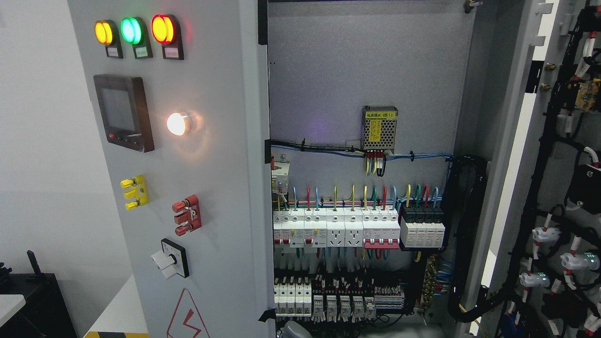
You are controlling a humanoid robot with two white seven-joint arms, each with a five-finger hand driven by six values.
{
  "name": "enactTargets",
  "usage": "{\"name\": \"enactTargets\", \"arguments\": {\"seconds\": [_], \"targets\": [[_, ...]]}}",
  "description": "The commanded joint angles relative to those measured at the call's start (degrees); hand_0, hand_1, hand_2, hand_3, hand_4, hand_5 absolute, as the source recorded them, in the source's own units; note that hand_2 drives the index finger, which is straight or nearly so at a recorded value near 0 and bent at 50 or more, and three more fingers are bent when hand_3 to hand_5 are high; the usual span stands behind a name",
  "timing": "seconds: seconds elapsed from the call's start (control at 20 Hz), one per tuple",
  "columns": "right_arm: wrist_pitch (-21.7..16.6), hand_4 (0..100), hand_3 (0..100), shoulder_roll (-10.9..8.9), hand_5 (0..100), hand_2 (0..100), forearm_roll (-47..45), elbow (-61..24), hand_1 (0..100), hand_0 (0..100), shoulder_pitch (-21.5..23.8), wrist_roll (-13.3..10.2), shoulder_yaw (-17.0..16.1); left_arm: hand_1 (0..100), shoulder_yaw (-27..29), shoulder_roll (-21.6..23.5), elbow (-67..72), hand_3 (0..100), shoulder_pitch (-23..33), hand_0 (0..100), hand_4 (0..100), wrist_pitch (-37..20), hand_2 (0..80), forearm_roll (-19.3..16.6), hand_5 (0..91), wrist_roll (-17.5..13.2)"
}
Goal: Open door with both hands
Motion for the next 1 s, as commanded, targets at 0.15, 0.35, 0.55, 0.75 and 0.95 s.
{"name": "enactTargets", "arguments": {"seconds": [0.15,0.35,0.55,0.75,0.95], "targets": [[0.0,0,0,-0.23,0,0,0.0,-0.5,0,0,-0.4,0.3,1.8,0,0.0,-1.7,0.0,0,1.8,0,4,0.0,0.0,0.2,0.0,-0.1],[0.2,0,0,-0.66,0,0,0.0,-0.4,0,0,-1.0,0.3,2.7,0,0.0,-1.8,0.0,0,1.8,0,4,0.0,0.0,0.2,0.0,-0.1],[0.2,0,0,-1.28,0,0,0.0,-0.4,0,0,-1.7,0.3,2.8,0,0.0,-1.7,0.0,0,1.8,0,4,0.0,0.0,0.2,0.0,-0.1],[0.0,0,0,-1.28,0,0,-0.1,-0.5,0,0,-1.7,0.4,3.1,0,0.0,-1.7,0.0,0,1.8,0,4,0.0,0.0,0.2,0.0,-0.1],[-0.1,0,0,-1.28,0,0,-0.1,-0.7,0,0,-1.8,0.7,3.9,0,0.0,-1.7,0.0,0,1.8,0,4,0.0,0.0,0.2,0.0,-0.1]]}}
